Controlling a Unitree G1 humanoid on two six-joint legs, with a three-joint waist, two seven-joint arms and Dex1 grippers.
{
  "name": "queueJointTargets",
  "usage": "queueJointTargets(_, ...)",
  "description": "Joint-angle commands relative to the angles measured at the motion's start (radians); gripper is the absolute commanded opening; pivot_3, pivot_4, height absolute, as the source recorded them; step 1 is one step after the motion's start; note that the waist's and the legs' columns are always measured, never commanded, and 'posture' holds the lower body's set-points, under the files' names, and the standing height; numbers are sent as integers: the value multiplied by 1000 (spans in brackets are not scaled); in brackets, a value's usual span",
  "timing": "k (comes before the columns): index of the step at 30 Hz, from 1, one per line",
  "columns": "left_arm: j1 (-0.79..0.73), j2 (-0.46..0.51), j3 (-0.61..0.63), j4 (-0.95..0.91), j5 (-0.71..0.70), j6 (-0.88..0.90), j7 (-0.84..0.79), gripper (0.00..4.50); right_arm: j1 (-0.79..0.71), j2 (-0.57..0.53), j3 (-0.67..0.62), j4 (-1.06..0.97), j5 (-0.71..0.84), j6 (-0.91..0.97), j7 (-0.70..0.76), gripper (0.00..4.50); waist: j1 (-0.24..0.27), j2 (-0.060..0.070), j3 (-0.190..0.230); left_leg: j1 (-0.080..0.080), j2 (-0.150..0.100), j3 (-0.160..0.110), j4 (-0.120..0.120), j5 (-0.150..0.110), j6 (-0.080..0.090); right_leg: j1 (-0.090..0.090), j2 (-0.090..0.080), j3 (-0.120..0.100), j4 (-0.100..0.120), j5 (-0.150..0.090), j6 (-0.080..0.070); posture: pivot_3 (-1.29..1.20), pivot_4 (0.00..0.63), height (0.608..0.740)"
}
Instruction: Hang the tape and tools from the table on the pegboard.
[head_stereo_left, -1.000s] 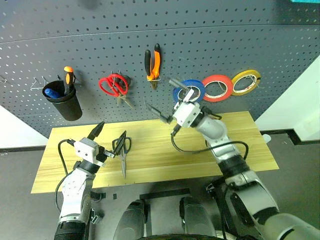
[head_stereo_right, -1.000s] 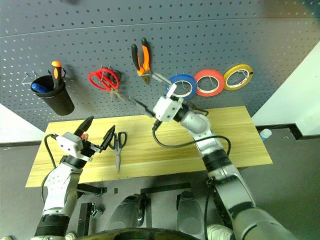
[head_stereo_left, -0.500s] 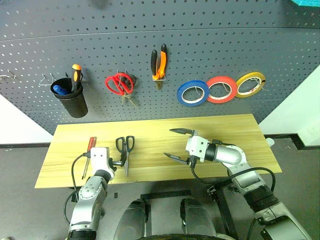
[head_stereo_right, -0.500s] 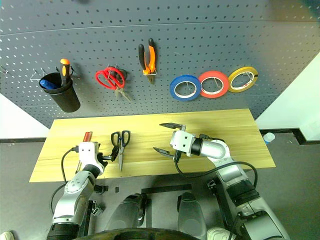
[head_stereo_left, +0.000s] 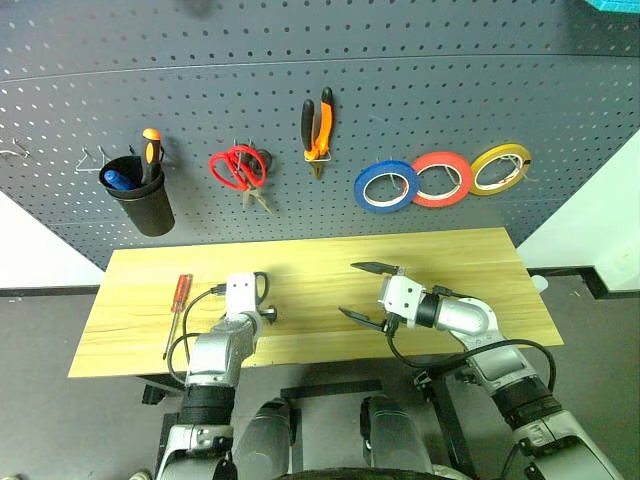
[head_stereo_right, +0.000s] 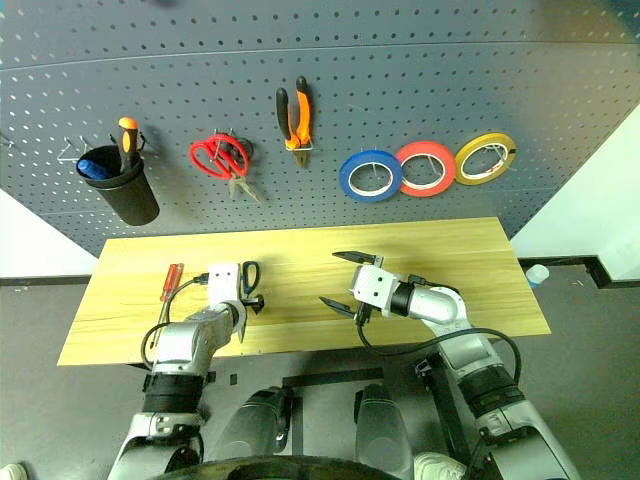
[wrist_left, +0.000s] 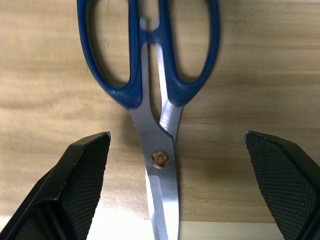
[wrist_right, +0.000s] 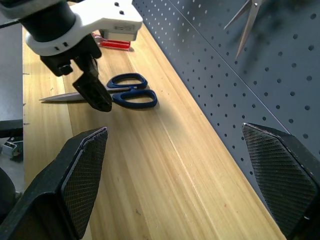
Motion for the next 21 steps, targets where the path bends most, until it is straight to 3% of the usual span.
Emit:
queueJointTargets(1, -33, -8, 25, 28, 11, 23, 24, 4500, 6, -9, -29, -15, 6, -14, -5, 4487, 0, 0, 0, 0, 0, 0, 0, 0, 0, 0, 0, 0, 0, 0, 0, -8, 127, 740)
queueJointTargets(9, -103, -22, 107, 146, 1, 38, 68, 4500, 20, -20, -41, -24, 0, -13, -12, 4487, 2, 0, 0, 0, 0, 0, 0, 1, -1, 0, 0, 0, 0, 0, 0, -8, 127, 740)
queueJointTargets(12, -117, -15, 109, 180, 8, 11, 65, 3948, 21, -22, -46, -25, -2, -12, -15, 4500, 0, 0, 0, 0, 0, 0, 0, 2, -3, 0, 0, 0, 0, 1, 1, -26, 123, 740)
queueJointTargets(21, -136, -28, 163, 206, -9, 16, 87, 965, 25, -27, -49, -32, -6, -10, -21, 4500, 0, 0, -1, 0, 0, 0, 0, 2, -4, 1, 0, 0, 0, 1, 1, -29, 120, 740)
